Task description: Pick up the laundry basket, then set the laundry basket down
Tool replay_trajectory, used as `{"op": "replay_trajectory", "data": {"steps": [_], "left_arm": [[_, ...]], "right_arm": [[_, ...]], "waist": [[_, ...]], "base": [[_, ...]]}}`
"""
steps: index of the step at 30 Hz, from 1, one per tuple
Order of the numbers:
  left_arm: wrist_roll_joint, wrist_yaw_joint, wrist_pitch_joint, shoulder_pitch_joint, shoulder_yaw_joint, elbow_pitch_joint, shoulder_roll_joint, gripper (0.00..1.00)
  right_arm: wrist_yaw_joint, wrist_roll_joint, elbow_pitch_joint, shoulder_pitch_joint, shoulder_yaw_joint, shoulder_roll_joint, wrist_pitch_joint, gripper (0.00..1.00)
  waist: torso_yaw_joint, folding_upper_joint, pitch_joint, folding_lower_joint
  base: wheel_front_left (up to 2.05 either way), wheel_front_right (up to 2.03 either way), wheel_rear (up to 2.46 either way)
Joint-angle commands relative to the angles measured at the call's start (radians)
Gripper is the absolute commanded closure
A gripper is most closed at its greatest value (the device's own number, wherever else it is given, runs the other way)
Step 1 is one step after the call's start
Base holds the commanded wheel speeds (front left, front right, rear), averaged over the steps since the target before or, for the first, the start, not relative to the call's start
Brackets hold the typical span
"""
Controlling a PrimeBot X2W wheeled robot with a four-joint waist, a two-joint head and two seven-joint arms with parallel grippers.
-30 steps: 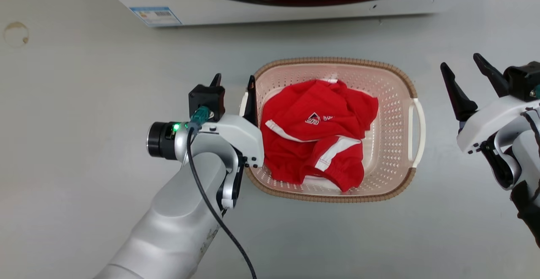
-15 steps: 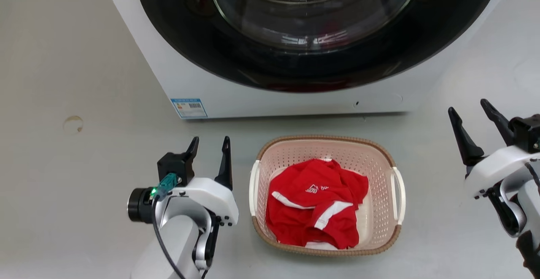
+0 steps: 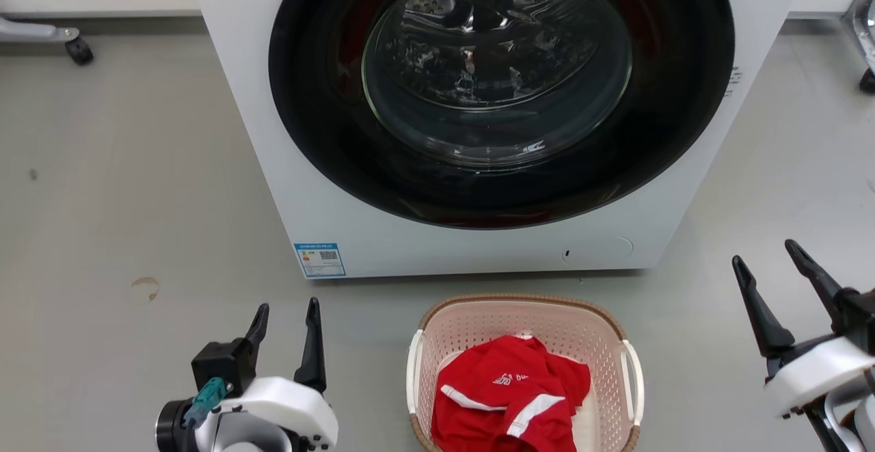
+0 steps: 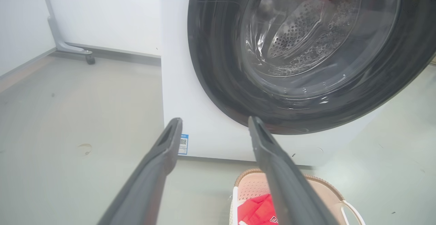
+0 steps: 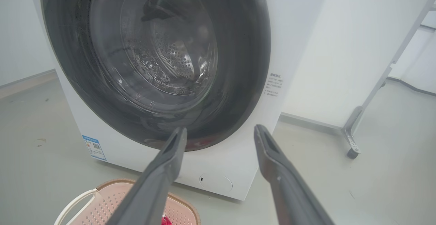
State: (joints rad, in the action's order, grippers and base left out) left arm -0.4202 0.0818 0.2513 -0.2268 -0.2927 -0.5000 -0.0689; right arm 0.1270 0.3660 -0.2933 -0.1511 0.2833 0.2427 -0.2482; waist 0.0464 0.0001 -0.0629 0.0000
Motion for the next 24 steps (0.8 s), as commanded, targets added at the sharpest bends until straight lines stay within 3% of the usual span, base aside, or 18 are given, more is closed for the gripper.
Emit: {"op": "replay_trajectory", "data": {"steps": [1, 15, 16, 20, 24], "left_arm": [[0.030, -0.013, 0.010, 0.030, 0.051, 0.059, -0.024, 0.00], [0.048, -0.016, 0.010, 0.216, 0.147, 0.221, -0.039, 0.00], [0.043, -0.013, 0.000, 0.243, 0.113, 0.198, -0.027, 1.00], [0.040, -0.013, -0.005, 0.269, 0.108, 0.149, -0.015, 1.00], [0.002, -0.019, -0.018, 0.262, 0.120, 0.151, -0.014, 1.00]], "right_arm": [[0.004, -0.027, 0.065, 0.038, -0.014, 0.015, -0.014, 0.00], [0.004, -0.094, 0.218, 0.232, -0.144, -0.040, -0.014, 0.00], [0.000, -0.088, 0.190, 0.257, -0.156, -0.070, 0.000, 1.00], [-0.001, -0.086, 0.146, 0.285, -0.139, -0.112, 0.003, 1.00], [-0.001, -0.041, 0.145, 0.279, -0.144, -0.112, 0.012, 1.00]], "waist": [[-0.020, -0.0001, 0.036, 0.0000], [-0.062, -0.0001, 0.102, 0.0000], [-0.061, -0.0001, 0.102, 0.0000], [-0.061, -0.0001, 0.103, 0.0000], [-0.061, -0.0001, 0.102, 0.0008]], "base": [[0.00, 0.00, 0.00], [0.00, 0.00, 0.00], [0.00, 0.00, 0.00], [0.00, 0.00, 0.00], [0.00, 0.00, 0.00]]}}
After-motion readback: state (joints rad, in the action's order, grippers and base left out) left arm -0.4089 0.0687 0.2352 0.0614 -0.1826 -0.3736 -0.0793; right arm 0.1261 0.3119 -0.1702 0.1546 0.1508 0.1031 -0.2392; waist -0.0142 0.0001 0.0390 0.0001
